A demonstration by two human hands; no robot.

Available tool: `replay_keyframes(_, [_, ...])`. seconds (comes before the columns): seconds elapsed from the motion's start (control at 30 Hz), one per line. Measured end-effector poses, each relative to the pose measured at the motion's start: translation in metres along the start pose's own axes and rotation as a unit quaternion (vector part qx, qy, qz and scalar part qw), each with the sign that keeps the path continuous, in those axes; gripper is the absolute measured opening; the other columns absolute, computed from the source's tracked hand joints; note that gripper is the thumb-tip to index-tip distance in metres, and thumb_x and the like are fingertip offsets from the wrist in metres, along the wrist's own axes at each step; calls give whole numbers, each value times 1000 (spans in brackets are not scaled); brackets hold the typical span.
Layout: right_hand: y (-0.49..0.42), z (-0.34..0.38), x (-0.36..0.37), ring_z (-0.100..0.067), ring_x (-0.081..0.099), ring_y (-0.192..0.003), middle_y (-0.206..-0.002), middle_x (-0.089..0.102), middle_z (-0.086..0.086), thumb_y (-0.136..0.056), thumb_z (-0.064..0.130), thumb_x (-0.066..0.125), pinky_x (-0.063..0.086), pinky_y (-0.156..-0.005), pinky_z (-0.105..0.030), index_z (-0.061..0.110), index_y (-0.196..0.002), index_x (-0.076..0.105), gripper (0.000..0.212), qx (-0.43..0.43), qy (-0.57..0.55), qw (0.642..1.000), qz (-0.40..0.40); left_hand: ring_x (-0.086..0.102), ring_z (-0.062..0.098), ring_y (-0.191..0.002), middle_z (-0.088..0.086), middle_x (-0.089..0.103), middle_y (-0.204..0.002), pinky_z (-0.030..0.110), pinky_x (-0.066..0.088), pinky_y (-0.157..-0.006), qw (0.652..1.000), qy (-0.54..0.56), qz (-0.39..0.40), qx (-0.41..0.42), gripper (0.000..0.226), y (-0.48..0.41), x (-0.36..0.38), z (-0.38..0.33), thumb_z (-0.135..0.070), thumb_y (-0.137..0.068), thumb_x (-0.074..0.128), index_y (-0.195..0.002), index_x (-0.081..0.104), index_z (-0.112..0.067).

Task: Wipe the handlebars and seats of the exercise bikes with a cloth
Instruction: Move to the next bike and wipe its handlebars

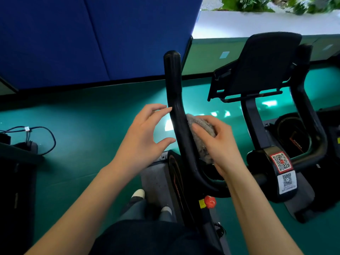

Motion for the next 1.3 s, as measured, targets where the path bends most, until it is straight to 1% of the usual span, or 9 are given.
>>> replay_keyframes(0.13, [29, -9, -18, -14, 68, -83, -84, 72, 2, -86, 10, 68, 55, -77, -32, 22, -89, 72, 13, 12, 15, 999, 26, 33, 24, -132, 0, 36, -146, 44, 32, -105, 985, -145, 25, 94, 75, -5, -1, -12, -26, -69, 81, -135, 47, -15])
replay_keyframes(0.27, [30, 5, -29, -8, 62, -90, -95, 66, 1, -85, 5, 67, 51, -82, -29, 16, -95, 70, 15, -51, 34, 997, -39, 18, 18, -142, -2, 29, -152, 40, 20, -107, 962, -224, 52, 144, 76, -8, 2, -17, -31, -68, 79, -135, 46, -18])
replay_keyframes(0.43, [36, 25, -2, -5, 60, -100, -103, 65, -1, -82, -4, 68, 46, -89, -18, 7, -98, 69, 19, -134, 75, 988, -1, 17, 14, -142, -5, 28, -152, 36, 17, -108, 968, -199, 62, 139, 75, -9, 5, -17, -27, -70, 79, -136, 45, -18])
replay_keyframes(0.57, [54, 14, -14, -2, 61, -96, -99, 65, 2, -78, -5, 71, 43, -85, -11, 10, -92, 72, 20, -125, 89, 987, 49, 18, 14, -142, -7, 28, -151, 36, 21, -104, 975, -166, 68, 134, 72, -11, 5, -14, -23, -71, 78, -135, 45, -18])
replay_keyframes(0.7, [47, 24, -16, -6, 62, -94, -97, 66, 0, -80, -4, 70, 47, -83, -17, 14, -94, 69, 23, -139, 64, 988, 26, 17, 13, -143, -8, 27, -152, 39, 25, -108, 979, -140, 75, 129, 74, -11, 7, -11, -22, -71, 79, -137, 45, -18])
replay_keyframes(0.87, [42, 34, 7, -11, 61, -105, -104, 68, 5, -82, 0, 70, 49, -93, -28, 17, -98, 70, 23, -170, 107, 979, 43, 16, 15, -144, -4, 27, -153, 50, 30, -108, 981, -124, 79, 126, 74, -11, 8, -10, -22, -72, 79, -137, 44, -15])
replay_keyframes(1.03, [63, 22, -2, -9, 64, -100, -98, 70, 8, -76, 9, 68, 47, -90, -24, 23, -93, 71, 22, -145, 137, 972, 122, 12, 12, -144, -7, 23, -154, 43, 27, -107, 982, -123, 68, 122, 74, -8, 11, -8, -23, -74, 77, -139, 41, -18])
replay_keyframes(1.17, [53, 37, -9, -6, 65, -98, -101, 71, 3, -78, 8, 66, 48, -87, -19, 18, -98, 70, 22, -158, 104, 977, 101, 11, 12, -144, -8, 19, -156, 35, 19, -102, 984, -127, 52, 115, 75, -1, 14, -8, -26, -76, 75, -141, 38, -20])
replay_keyframes(1.3, [42, 42, 6, -14, 62, -103, -105, 68, -2, -83, 3, 68, 49, -92, -31, 19, -103, 67, 25, -201, 166, 959, 108, 18, 16, -143, -5, 25, -154, 49, 27, -111, 991, -90, 31, 90, 71, 13, 17, -6, -26, -78, 73, -140, 40, -19])
Point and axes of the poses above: each hand's wrist, its own y-axis away from the middle knuckle, its own x-axis out of the palm, z = x × y, the point moved 7 cm from there along -y, towards the middle knuckle
